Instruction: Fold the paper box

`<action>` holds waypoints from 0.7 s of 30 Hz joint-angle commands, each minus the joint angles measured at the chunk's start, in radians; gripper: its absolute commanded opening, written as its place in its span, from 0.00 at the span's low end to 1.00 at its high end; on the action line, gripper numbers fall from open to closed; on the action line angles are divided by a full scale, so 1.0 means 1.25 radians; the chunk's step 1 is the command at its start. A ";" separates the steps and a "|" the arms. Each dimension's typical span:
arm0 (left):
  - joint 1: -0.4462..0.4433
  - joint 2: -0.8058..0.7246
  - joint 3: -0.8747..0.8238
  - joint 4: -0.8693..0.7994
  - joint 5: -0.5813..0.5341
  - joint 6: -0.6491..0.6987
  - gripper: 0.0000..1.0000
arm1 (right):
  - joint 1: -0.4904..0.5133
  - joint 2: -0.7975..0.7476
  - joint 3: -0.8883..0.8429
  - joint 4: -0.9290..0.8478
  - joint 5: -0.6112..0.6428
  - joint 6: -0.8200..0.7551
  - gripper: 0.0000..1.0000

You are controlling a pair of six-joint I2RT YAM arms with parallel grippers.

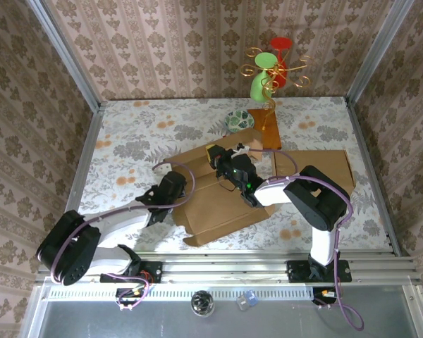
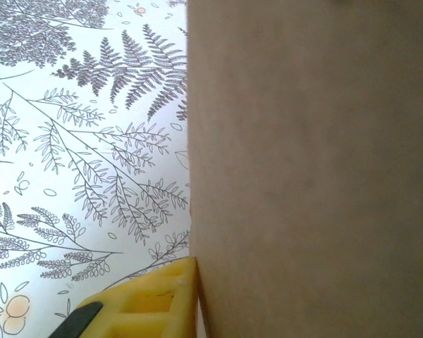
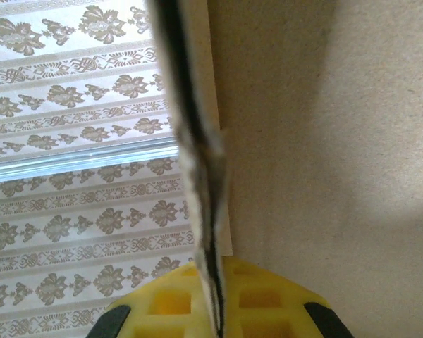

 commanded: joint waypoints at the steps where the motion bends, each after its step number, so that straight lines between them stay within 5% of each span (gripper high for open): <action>1: 0.001 0.033 0.017 -0.018 -0.038 -0.050 0.17 | 0.019 0.016 0.001 -0.010 -0.037 0.013 0.00; 9: -0.006 0.071 0.045 -0.062 -0.075 -0.109 0.00 | 0.019 0.012 0.004 -0.017 -0.035 0.020 0.00; 21: 0.006 0.070 0.044 -0.079 -0.066 -0.140 0.04 | 0.018 0.001 0.006 -0.041 -0.032 0.026 0.00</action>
